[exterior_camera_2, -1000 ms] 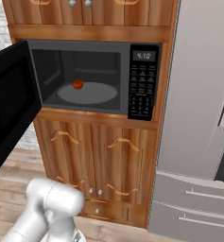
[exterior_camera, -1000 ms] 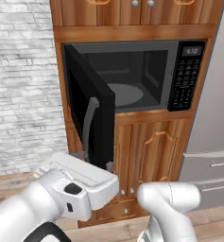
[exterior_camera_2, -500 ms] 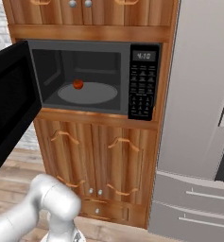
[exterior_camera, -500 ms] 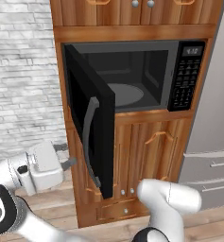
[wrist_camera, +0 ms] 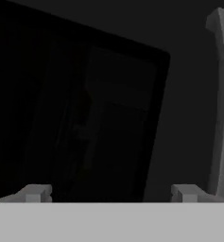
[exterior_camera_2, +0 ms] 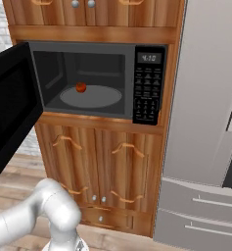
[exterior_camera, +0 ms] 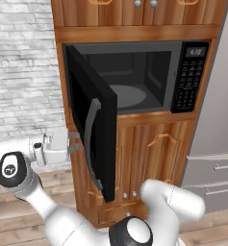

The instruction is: Close the microwave door.

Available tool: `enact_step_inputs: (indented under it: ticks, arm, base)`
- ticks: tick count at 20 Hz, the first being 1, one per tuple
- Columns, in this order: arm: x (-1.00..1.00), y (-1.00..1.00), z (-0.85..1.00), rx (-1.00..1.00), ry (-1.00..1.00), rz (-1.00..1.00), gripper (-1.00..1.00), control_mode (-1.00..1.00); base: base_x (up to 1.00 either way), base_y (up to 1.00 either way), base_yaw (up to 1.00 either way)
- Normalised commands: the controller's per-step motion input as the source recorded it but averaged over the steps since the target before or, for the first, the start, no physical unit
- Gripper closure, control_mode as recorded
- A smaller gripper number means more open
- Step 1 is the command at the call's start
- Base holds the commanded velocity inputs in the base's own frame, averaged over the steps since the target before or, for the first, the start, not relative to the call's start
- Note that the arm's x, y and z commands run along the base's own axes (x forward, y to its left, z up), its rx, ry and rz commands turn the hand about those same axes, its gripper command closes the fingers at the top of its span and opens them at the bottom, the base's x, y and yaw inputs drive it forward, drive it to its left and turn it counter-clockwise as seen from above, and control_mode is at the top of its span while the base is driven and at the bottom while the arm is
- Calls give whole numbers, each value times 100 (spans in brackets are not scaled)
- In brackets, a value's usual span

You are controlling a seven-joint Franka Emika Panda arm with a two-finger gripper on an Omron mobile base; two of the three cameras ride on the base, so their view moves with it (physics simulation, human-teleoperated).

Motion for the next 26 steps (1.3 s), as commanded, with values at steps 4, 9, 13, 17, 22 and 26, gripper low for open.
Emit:
enact_step_inputs:
  ticks: [4, 9, 13, 17, 22, 26]
  arm:
    - [12, -88, 1, 1, 4, -2, -100, -100]
    - [-11, -100, 7, 8, 0, 0, -100, -100]
    - [5, -100, 0, 11, 1, 7, -100, -100]
    - [32, -95, 0, 3, 3, 13, -100, -100]
    - [58, -49, 0, 0, 0, 16, -100, -100]
    - [82, -39, 0, 0, 4, 18, -100, -100]
  base:
    - [0, 0, 0]
    - [0, 0, 0]
    - [0, 0, 0]
    - [0, 0, 0]
    - [0, 0, 0]
    - [0, 0, 0]
